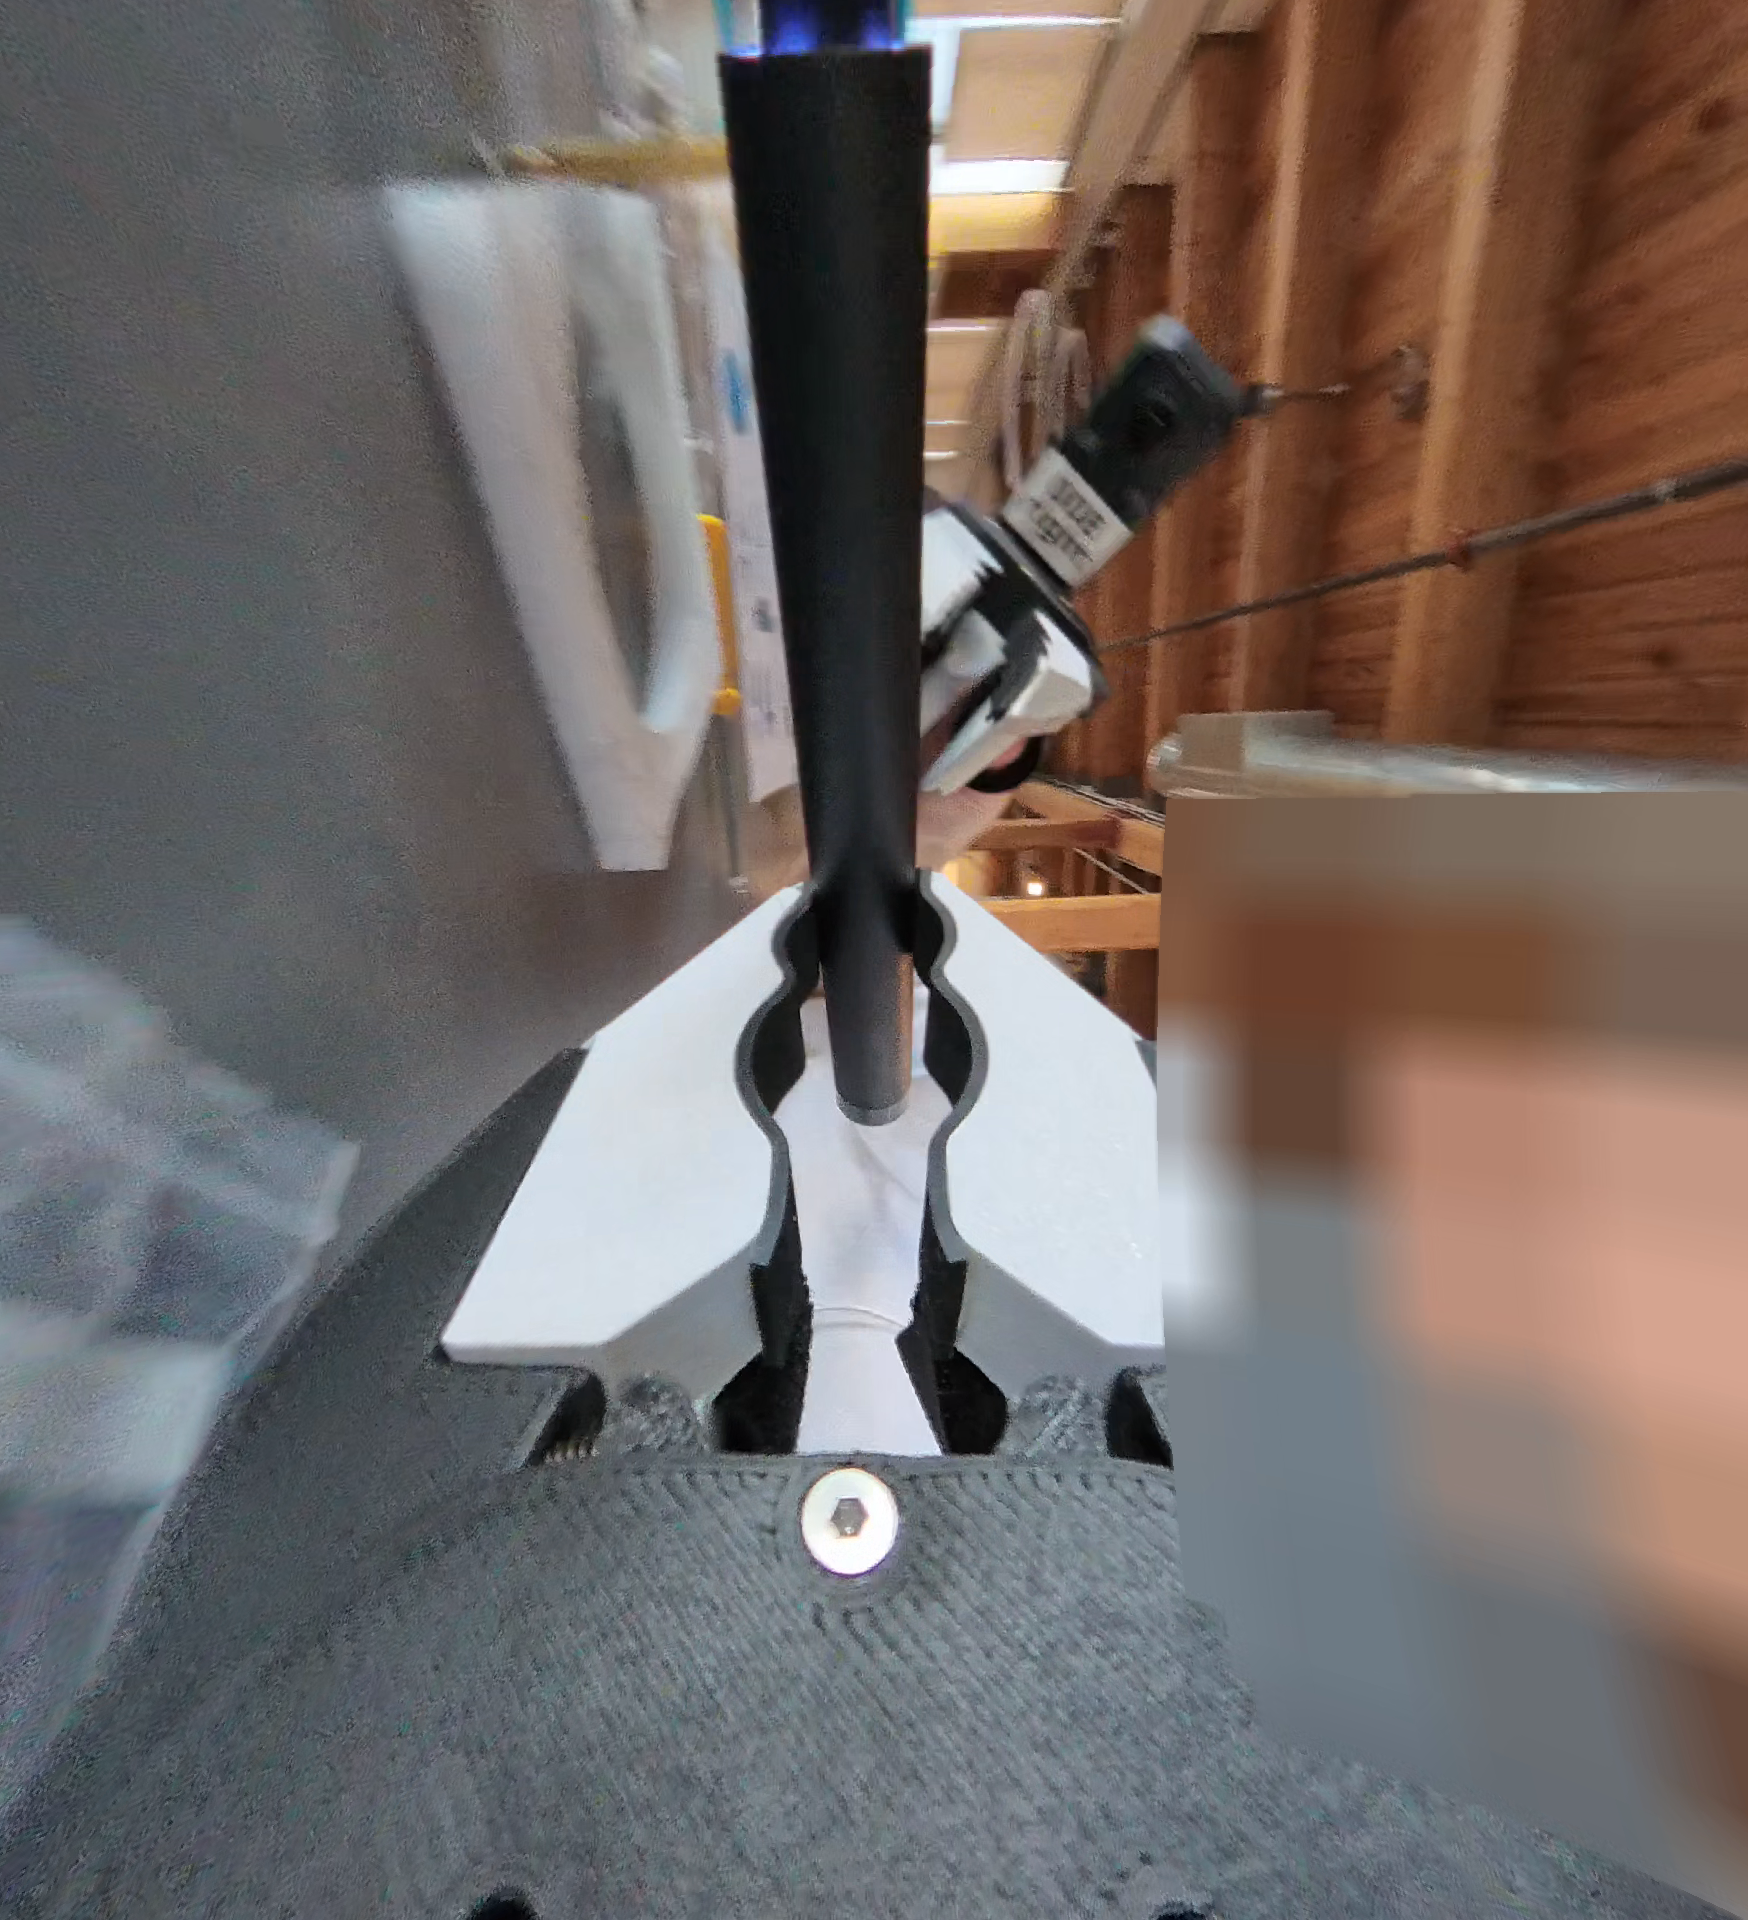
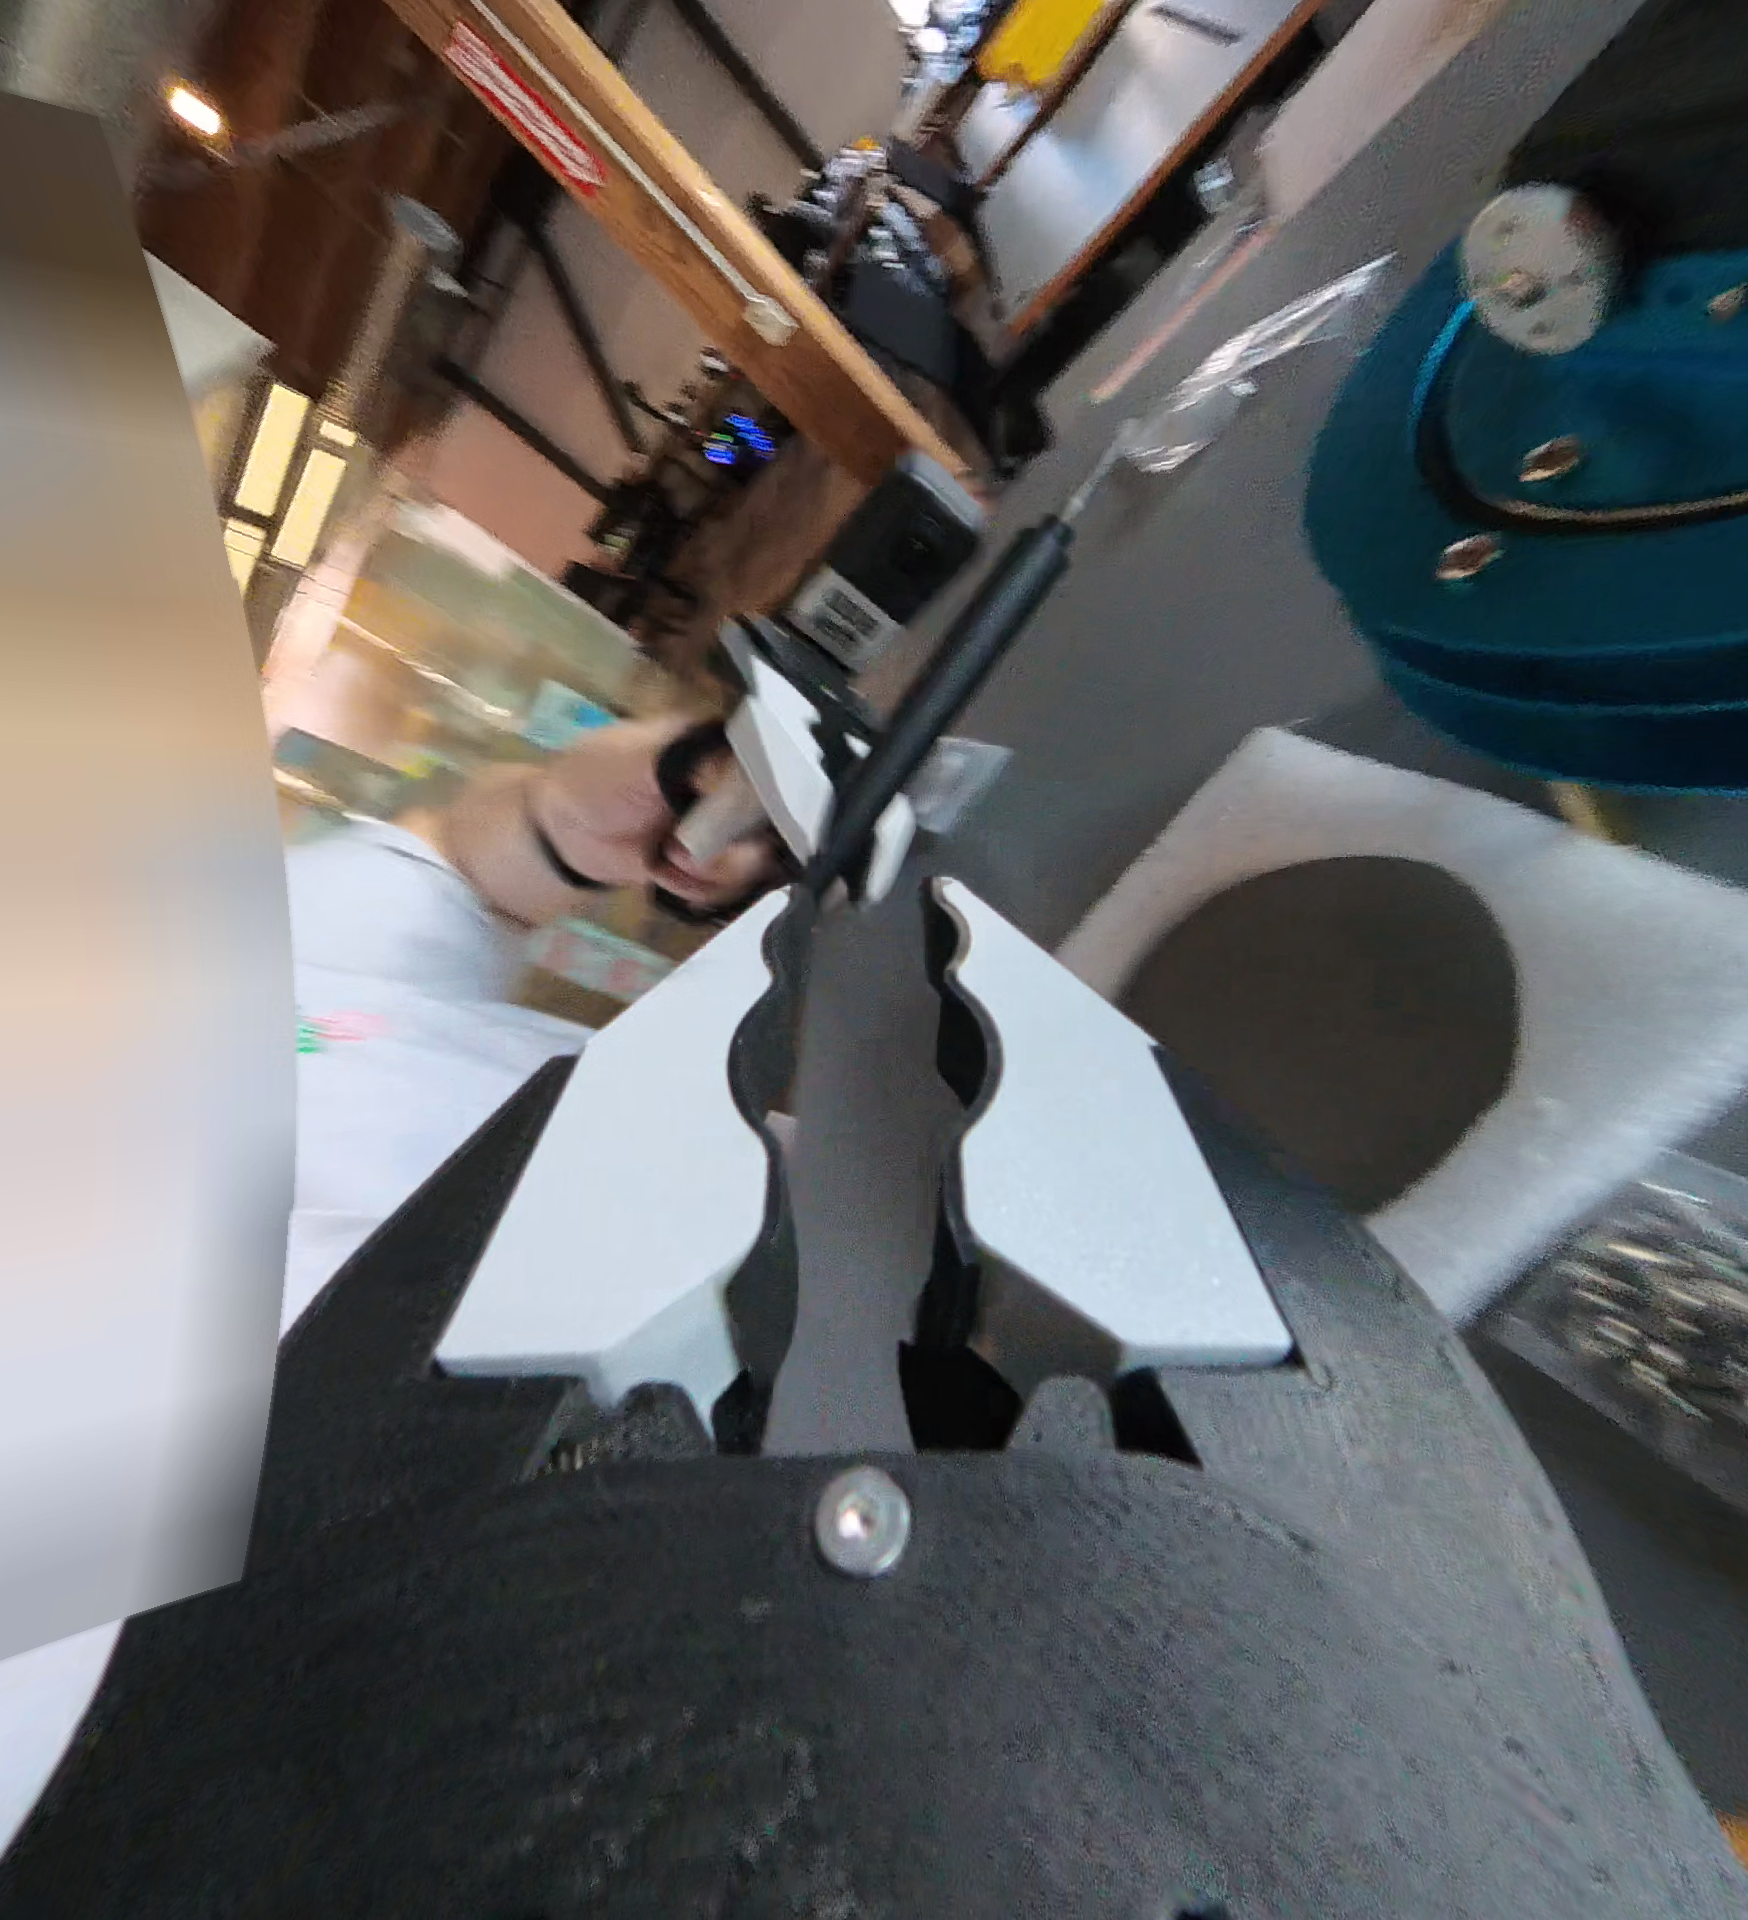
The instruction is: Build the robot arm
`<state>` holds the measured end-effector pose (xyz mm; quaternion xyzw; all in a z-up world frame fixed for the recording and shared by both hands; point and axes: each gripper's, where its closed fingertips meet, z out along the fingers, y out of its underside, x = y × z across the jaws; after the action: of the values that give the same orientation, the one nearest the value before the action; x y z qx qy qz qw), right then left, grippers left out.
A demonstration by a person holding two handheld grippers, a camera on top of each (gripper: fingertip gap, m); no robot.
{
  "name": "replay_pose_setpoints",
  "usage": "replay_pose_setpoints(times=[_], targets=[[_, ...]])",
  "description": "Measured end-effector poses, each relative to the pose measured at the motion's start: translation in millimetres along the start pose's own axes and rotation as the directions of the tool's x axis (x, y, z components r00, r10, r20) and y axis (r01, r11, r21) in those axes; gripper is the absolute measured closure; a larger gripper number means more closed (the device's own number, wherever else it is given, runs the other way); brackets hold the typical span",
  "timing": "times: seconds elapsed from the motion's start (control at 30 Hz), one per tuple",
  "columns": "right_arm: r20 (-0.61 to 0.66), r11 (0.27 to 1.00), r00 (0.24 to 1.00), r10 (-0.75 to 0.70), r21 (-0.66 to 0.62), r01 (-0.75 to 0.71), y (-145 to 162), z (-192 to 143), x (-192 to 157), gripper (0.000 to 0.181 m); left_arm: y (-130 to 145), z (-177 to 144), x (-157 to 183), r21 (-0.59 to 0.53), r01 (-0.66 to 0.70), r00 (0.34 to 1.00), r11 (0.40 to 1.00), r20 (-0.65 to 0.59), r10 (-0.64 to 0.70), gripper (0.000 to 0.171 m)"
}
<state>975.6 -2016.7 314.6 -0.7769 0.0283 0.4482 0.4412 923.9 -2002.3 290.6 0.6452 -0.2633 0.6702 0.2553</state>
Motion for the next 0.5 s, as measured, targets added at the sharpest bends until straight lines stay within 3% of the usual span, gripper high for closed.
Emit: replay_pose_setpoints(times=[0.03,0.2,0.37,0.5], targets=[[-0.066,0.998,0.996,-0.058,-0.004,0.058,1,-3,6,0.159,-7,-9,-5,-0.009,0.010,0.998,1.000,0.055,-0.010,0.156],[-0.250,0.945,0.917,-0.311,0.021,0.326,-11,-12,17,0.158,-31,-41,-26,-0.099,0.035,0.941,0.994,0.339,0.000,0.156],[-0.387,0.890,0.814,-0.433,-0.039,0.455,-10,-10,33,0.156,-38,-35,-26,-0.174,0.081,0.914,0.981,0.407,-0.003,0.156],[-0.388,0.879,0.802,-0.455,-0.050,0.475,-5,-5,39,0.156,-37,-24,-35,-0.201,0.114,0.902,0.973,0.432,-0.017,0.156]])
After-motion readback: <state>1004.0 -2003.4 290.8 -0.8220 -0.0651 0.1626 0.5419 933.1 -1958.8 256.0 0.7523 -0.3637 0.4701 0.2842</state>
